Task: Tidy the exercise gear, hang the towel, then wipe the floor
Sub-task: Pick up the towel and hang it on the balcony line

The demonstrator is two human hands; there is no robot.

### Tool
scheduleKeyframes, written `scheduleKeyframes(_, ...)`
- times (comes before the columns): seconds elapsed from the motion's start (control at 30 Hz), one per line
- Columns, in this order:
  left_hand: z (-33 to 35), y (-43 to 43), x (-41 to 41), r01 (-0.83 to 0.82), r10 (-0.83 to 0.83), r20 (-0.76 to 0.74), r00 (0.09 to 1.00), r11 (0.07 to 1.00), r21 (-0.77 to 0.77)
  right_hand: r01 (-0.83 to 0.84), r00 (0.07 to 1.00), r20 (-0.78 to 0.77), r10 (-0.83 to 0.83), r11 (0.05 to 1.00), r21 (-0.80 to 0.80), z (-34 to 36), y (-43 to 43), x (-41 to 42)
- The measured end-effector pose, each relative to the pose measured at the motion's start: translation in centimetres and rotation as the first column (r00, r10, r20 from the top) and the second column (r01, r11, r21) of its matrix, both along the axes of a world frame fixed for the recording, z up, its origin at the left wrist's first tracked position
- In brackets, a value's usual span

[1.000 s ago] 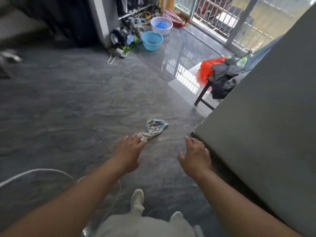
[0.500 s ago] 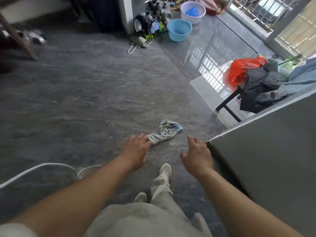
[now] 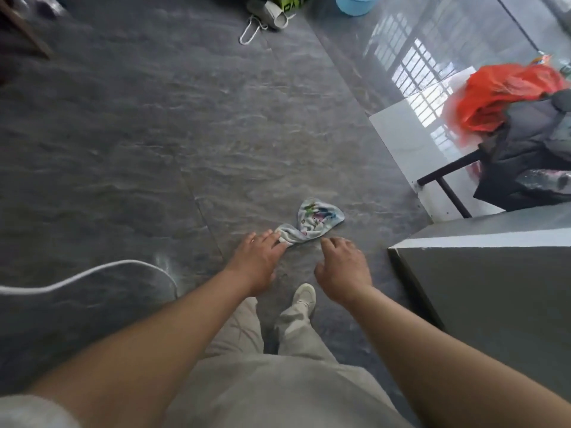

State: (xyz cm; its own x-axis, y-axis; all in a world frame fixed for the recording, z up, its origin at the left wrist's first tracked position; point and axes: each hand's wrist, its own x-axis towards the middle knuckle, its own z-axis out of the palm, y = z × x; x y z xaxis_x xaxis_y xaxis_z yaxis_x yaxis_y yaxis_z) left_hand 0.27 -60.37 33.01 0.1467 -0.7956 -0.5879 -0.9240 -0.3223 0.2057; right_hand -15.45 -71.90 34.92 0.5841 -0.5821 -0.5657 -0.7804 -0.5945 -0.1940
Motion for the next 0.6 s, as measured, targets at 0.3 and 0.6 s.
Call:
scheduleKeyframes(0.3, -6.8, -2.3, 8.1, 0.034, -0.022, -0.113, 0.993, 0.994, 0.108, 0.079, 0.991, -0.115, -0.076, 0.997, 0.025, -4.5, -2.7, 7.5)
scheduleKeyframes(0.6, -20.7, -5.3, 10.7, 0.06, -0.013, -0.194, 0.981, 0.969, 0.239, 0.125, 0.974, -0.206, -0.095, 0.982, 0.139, -19.5, -4.5, 11.0)
